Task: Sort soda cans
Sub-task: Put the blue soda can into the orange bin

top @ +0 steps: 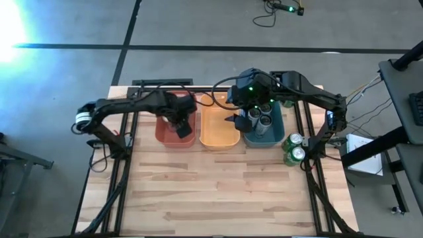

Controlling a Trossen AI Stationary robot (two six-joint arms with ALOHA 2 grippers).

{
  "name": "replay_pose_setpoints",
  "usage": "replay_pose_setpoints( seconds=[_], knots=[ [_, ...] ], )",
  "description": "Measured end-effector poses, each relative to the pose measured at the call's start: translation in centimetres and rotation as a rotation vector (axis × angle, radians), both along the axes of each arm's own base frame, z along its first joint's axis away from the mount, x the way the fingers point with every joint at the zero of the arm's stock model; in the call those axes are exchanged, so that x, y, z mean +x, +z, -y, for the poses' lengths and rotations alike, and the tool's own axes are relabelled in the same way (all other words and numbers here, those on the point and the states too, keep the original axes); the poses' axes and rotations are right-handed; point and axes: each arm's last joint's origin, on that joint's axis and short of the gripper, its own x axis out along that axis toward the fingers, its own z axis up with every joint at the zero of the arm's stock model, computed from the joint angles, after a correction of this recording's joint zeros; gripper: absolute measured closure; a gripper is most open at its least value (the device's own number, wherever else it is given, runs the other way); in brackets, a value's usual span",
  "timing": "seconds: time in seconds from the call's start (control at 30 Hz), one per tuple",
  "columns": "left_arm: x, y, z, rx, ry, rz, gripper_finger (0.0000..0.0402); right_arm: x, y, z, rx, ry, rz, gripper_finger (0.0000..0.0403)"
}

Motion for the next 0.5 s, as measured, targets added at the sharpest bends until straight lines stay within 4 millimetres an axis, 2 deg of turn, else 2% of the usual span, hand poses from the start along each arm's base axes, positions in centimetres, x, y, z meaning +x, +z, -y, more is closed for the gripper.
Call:
replay_pose_setpoints(
  seconds=[0.33,0.5],
  knots=[
    [0.8,-1.8,-0.3,-0.033,-0.038,-0.108,0.0183,-0.5,0.0,-0.2,0.039,-0.031,-0.028,0.0099],
    [1.2,-2.4,-0.4,-0.078,-0.046,-0.119,0.0179,-0.5,0.0,-0.4,0.069,-0.022,-0.026,0.0089]
  ],
)
